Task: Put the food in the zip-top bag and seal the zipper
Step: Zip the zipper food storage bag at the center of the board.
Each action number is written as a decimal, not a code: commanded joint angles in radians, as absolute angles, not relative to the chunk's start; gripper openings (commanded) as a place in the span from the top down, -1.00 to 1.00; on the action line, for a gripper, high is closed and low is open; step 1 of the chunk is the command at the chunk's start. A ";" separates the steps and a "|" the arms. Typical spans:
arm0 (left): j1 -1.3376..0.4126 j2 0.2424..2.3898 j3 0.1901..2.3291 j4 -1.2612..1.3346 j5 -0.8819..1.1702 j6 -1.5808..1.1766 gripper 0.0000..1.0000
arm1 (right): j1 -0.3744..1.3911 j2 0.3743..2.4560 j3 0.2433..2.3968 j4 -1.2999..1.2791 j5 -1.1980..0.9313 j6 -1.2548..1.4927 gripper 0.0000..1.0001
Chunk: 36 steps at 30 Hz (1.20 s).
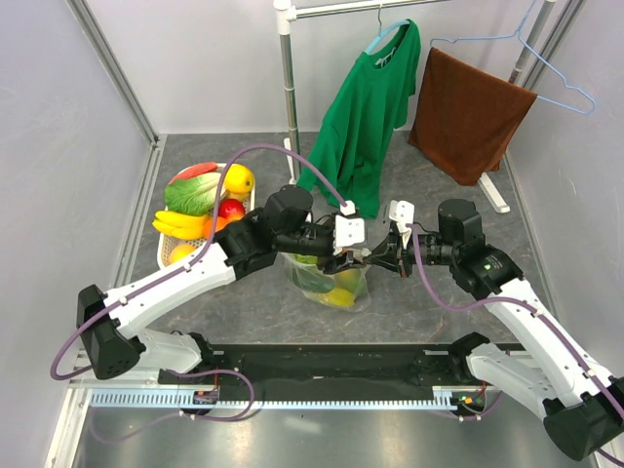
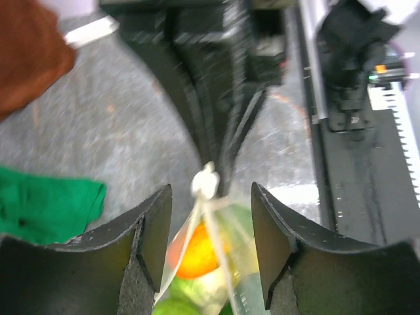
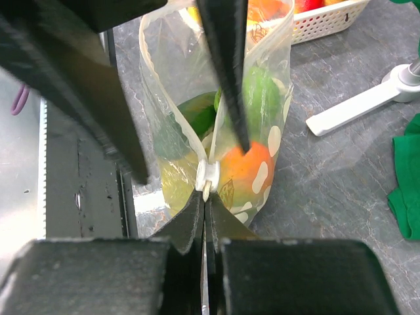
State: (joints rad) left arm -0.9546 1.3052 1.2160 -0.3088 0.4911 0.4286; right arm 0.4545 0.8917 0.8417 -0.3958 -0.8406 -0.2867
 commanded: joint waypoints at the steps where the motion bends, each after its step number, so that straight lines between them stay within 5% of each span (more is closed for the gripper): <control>1: -0.953 1.345 1.288 -0.337 0.637 0.506 -0.15 | 0.459 0.871 0.842 -0.330 -0.888 -0.321 1.00; 7: -0.948 1.391 1.319 -0.350 0.635 0.531 0.18 | 0.459 0.862 0.844 -0.333 -0.893 -0.331 1.00; 15: -0.887 1.414 1.338 -0.365 0.666 0.491 0.29 | 0.457 0.839 0.831 -0.344 -0.890 -0.345 1.00; 21: -0.870 1.387 1.328 -0.367 0.716 0.491 0.67 | 0.457 0.841 0.828 -0.351 -0.890 -0.350 1.00; 28: -0.871 1.394 1.345 -0.365 0.716 0.480 0.10 | 0.459 0.854 0.833 -0.351 -0.894 -0.350 1.00; 36: -0.871 1.428 1.370 -0.362 0.735 0.456 0.21 | 0.459 0.857 0.830 -0.350 -0.896 -0.345 1.00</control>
